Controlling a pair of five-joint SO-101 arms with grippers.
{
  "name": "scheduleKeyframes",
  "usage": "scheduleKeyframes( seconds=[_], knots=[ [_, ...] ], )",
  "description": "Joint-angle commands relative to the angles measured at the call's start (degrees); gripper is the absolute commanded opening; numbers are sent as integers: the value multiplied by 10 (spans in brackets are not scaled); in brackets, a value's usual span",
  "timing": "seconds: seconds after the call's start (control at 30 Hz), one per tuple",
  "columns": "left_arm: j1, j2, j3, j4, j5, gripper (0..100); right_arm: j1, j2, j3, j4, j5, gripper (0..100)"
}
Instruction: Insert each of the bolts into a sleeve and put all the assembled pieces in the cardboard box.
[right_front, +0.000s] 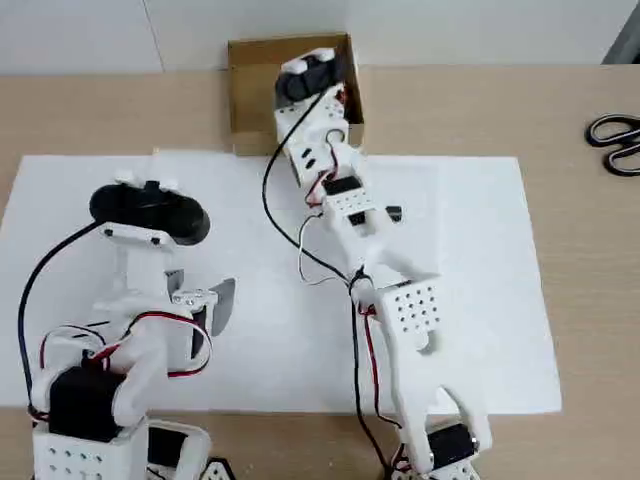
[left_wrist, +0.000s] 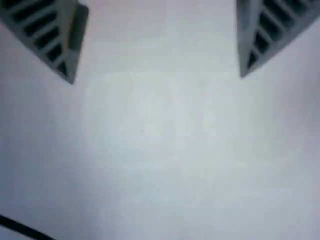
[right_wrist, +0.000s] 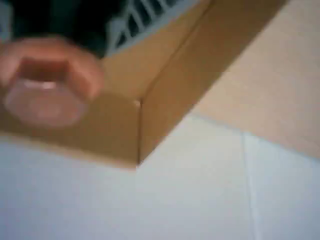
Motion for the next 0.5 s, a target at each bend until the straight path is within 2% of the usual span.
scheduleKeyframes(
  seconds=[0.0, 0.2, 0.47],
  knots=[
    [-4, -4, 6, -16, -5, 200, 1, 0, -62, -16, 8, 37],
    [-2, -4, 7, -17, -5, 200, 1, 2, -63, 28, 8, 184],
    [-2, -4, 6, -17, -6, 200, 15, -37, -70, 59, 9, 191]
  ],
)
